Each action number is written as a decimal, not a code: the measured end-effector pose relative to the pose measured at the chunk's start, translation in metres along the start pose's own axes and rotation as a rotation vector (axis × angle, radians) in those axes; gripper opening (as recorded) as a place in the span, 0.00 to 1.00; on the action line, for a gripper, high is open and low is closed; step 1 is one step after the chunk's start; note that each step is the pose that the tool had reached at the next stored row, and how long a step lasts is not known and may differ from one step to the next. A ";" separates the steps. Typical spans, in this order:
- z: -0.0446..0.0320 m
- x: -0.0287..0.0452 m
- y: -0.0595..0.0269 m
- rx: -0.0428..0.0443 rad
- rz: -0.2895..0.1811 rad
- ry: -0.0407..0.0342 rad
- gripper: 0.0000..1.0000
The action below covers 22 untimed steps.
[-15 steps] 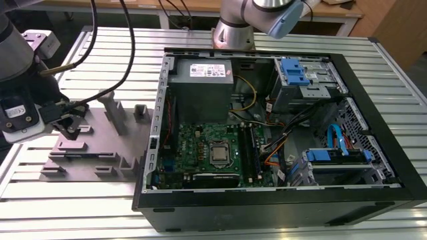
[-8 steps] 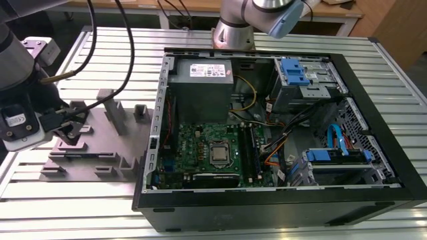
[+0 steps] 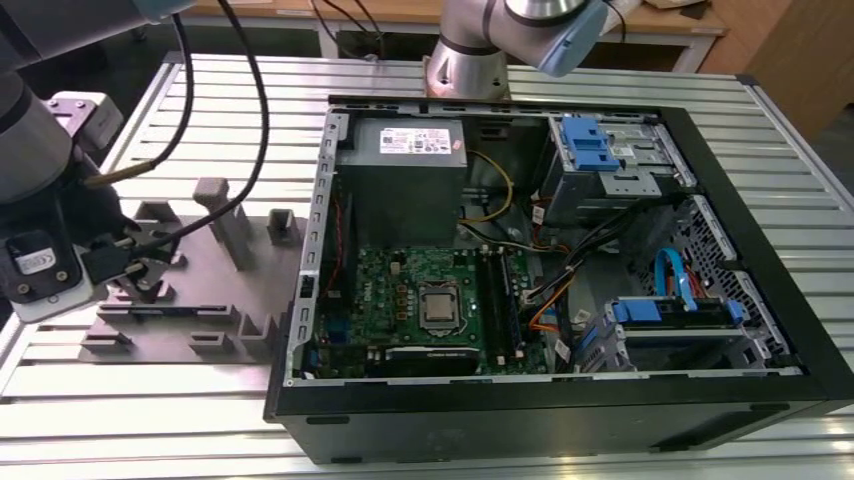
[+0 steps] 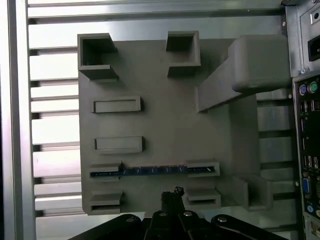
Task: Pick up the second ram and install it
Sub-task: 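Reach for the second ram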
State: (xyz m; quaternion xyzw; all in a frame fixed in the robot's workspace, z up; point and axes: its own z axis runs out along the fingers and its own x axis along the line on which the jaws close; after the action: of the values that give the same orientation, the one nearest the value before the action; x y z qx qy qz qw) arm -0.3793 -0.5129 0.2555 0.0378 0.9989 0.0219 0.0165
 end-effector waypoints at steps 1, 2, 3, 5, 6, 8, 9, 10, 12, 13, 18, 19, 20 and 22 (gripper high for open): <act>0.0014 0.0000 -0.0010 0.0000 0.000 0.0001 0.11; 0.0027 -0.0001 -0.0022 0.0001 0.000 0.0001 0.11; 0.0041 -0.0001 -0.0035 0.0001 0.000 0.0001 0.11; 0.0074 -0.0002 -0.0048 -0.0002 0.000 -0.0002 0.11; 0.0091 -0.0001 -0.0049 0.0000 0.000 0.0000 0.11; 0.0127 -0.0001 -0.0047 0.0000 0.000 0.0000 0.11; 0.0142 0.0001 -0.0036 0.0003 0.000 0.0002 0.11; 0.0159 0.0003 -0.0017 0.0004 0.000 0.0002 0.11; 0.0195 0.0009 0.0051 0.0005 -0.002 0.0002 0.11; 0.0213 0.0013 0.0080 0.0006 -0.003 0.0002 0.11; 0.0299 0.0071 0.0126 0.0002 -0.016 0.0001 0.11; 0.0319 0.0083 0.0130 -0.0001 -0.020 -0.0001 0.11; 0.0337 0.0086 0.0133 -0.0001 -0.022 0.0001 0.11; 0.0364 0.0086 0.0132 -0.0002 -0.023 0.0001 0.11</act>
State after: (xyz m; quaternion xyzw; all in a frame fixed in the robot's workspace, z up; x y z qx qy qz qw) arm -0.3856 -0.4975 0.2195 0.0263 0.9993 0.0218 0.0167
